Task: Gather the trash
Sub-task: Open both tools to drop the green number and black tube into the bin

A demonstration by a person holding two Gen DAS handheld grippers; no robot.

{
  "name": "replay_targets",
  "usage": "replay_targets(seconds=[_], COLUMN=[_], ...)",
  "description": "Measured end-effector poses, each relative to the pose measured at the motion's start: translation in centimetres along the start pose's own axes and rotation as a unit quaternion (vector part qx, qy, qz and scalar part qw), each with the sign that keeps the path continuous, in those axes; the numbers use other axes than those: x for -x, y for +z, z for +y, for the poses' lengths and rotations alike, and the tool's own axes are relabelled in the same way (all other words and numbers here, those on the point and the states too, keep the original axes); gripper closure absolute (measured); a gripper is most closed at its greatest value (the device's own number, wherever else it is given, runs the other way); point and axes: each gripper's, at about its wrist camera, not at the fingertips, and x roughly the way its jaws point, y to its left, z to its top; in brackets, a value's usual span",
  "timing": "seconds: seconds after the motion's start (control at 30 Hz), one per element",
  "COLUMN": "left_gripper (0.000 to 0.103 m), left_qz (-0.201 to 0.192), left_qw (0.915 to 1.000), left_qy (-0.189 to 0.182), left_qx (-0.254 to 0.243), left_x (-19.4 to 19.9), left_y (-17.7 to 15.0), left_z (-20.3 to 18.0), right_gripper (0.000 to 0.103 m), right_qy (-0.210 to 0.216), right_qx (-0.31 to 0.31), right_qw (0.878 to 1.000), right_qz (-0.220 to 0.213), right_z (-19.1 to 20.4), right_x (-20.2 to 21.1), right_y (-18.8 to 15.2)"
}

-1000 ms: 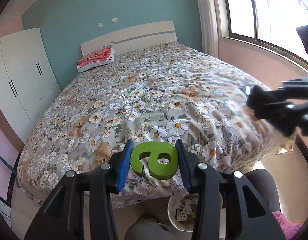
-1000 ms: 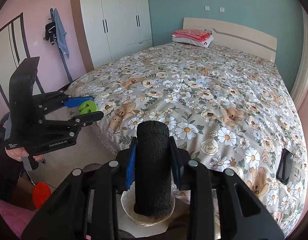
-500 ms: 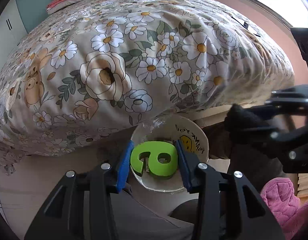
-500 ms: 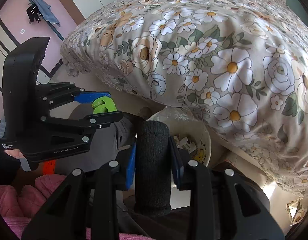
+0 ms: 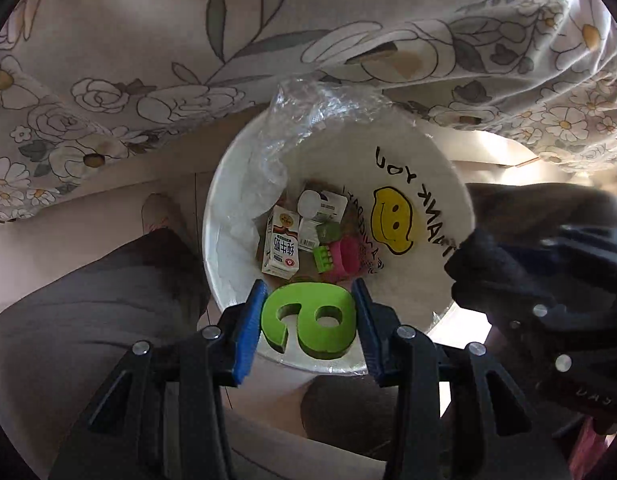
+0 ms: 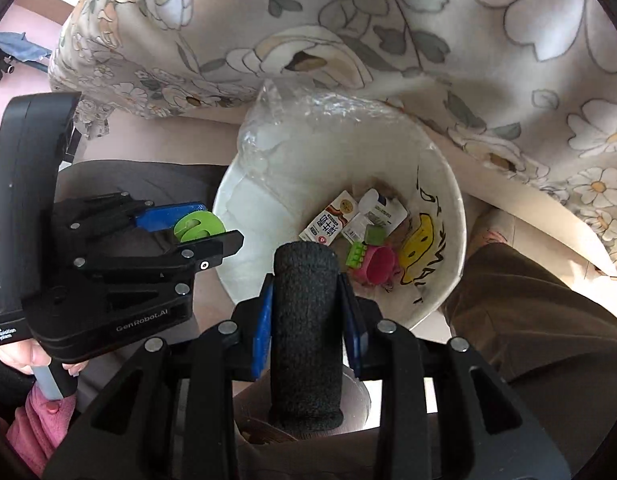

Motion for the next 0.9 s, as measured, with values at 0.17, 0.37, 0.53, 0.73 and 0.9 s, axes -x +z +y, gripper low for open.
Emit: replay_targets(seconds=[0.17, 0.37, 0.53, 0.73, 0.9], left_gripper=[0.058, 0.058, 0.057, 0.050, 0.045], left_qz=[0.023, 0.046, 0.052, 0.052, 0.014], left_qw=[0.9996, 0.9973, 0.9964, 0.9950, 0.9972], left_qy=[-0.003, -0.014, -0.014, -0.019, -0.006], left_qx=[0.017, 0.055, 0.066, 0.083, 0.073], left_x=[-2.5, -5.2, -5.9, -5.4, -2.7], left_y=[1.0, 2.0, 2.3, 2.3, 1.8], left_z=[0.0, 1.2, 1.6, 2.3, 2.0], right_gripper=[0.071, 0.071, 0.064, 0.056, 0.056], right_qy=[-0.004, -0.021, -0.053, -0.057, -0.063], right_qx=[-0.027, -0.054, -0.058, -0.066, -0.038], right_qw=[0.999, 0.998, 0.997, 0.996, 0.997], right_qz=[0.023, 0.022, 0.019, 0.008, -0.028], right_z=[-0.9, -2.2, -2.7, -3.4, -2.0], right_x=[-3.4, -5.7, -6.6, -6.0, -3.1], right_y=[0.9, 2.0, 2.3, 2.2, 1.8])
